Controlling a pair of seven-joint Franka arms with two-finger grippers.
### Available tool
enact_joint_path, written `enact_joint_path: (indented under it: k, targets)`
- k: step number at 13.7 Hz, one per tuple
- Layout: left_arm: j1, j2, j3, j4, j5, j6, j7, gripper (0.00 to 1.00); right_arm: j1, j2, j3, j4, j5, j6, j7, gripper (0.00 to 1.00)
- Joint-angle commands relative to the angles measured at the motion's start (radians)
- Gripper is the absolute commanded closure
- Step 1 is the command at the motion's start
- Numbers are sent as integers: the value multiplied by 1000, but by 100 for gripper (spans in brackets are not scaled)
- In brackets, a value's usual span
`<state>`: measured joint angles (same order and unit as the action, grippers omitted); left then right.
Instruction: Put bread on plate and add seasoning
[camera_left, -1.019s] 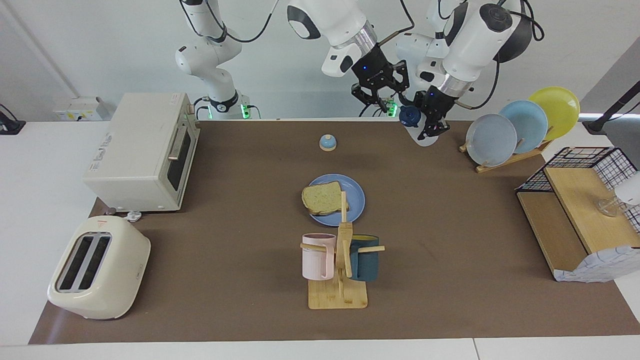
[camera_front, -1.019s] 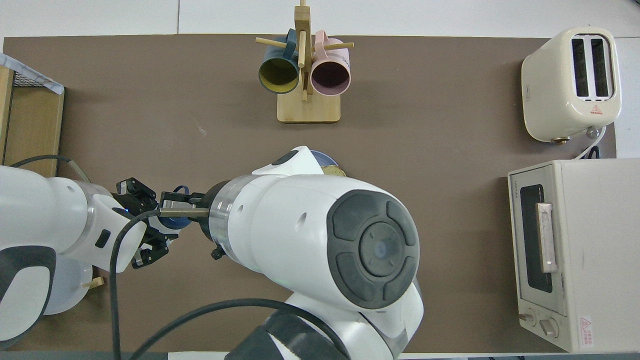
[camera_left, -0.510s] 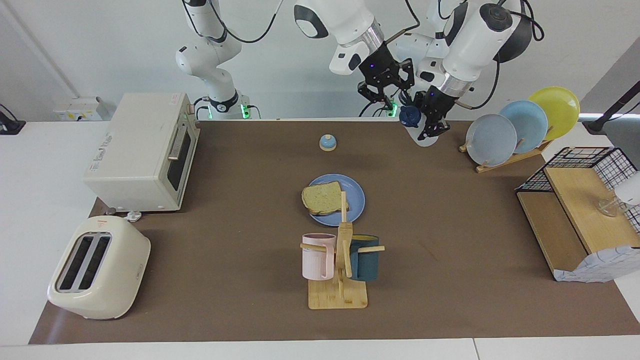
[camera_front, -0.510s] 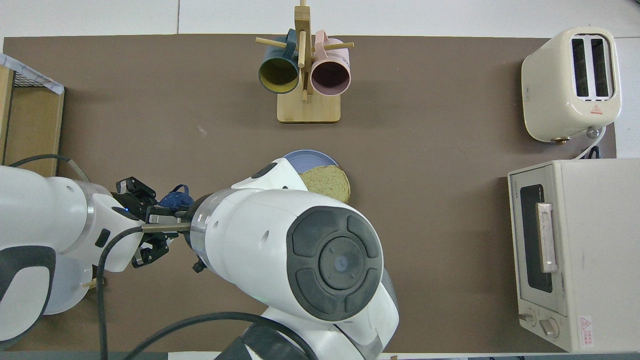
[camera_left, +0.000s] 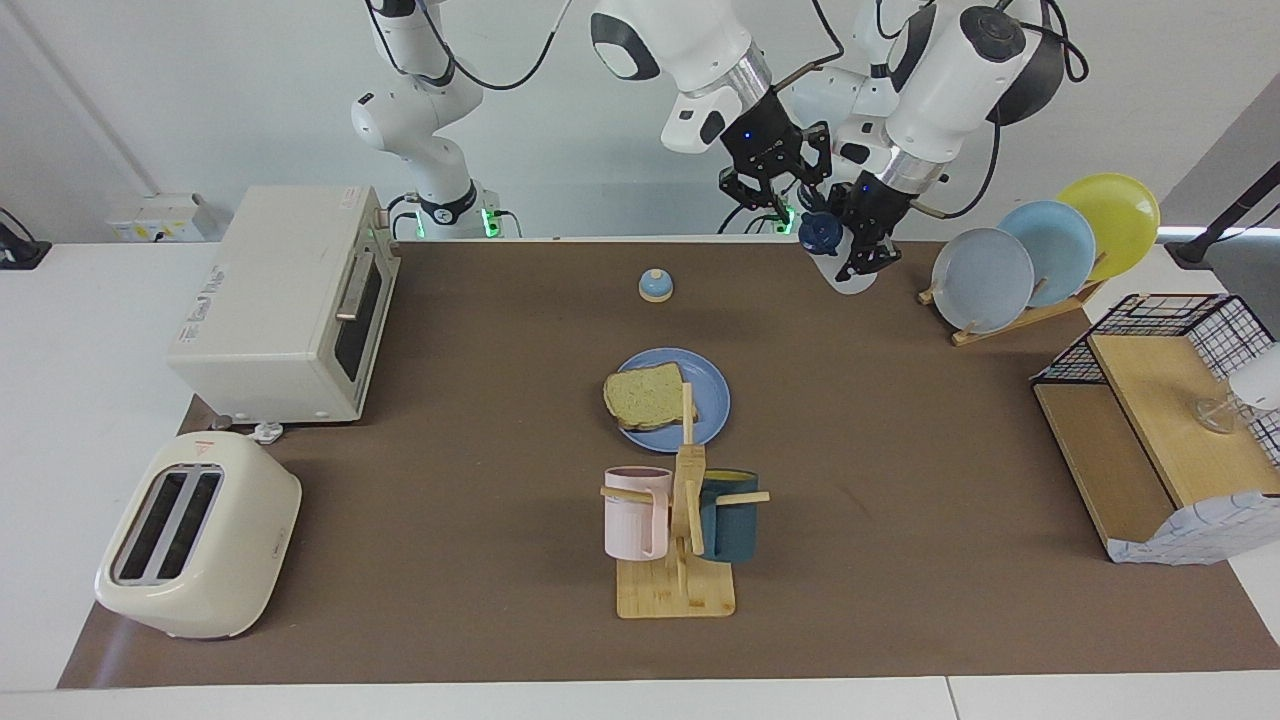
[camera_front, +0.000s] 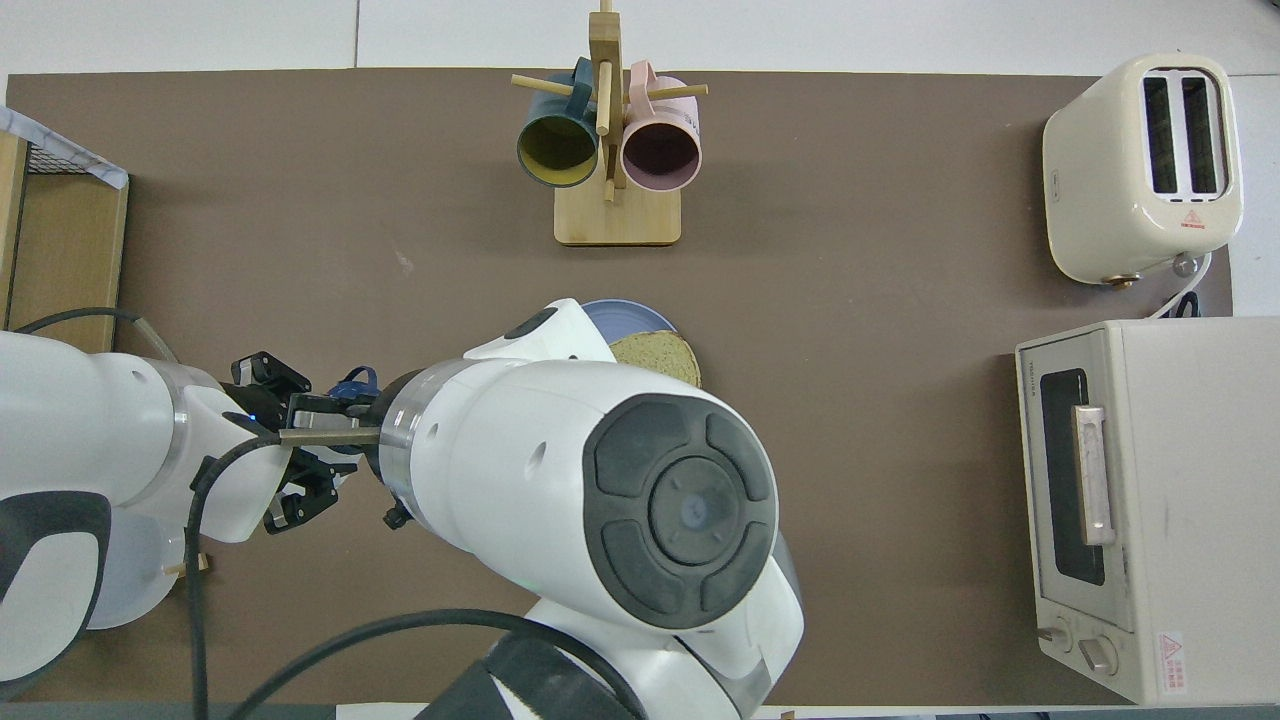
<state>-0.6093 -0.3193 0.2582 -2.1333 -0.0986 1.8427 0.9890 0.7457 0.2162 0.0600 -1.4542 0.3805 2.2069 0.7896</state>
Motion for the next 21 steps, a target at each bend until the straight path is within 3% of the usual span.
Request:
enact_joint_path:
  k: [1,3,12,21]
  targets:
    - [8,-29,-7,-30,-7,21,-9,100,-11,26,7,41,-18,-12,28,55]
    - [6,-29,-7,-30,-7,21,-15,100,-12,25,7,41,-18,-3,27,60]
    - [8,-29,-7,-30,-7,26,-16,100,-12,25,6,41,-17,5,25,61]
    - [8,-29,-5,-30,-7,29,-16,100,-16,37,6,41,-18,13,23,72]
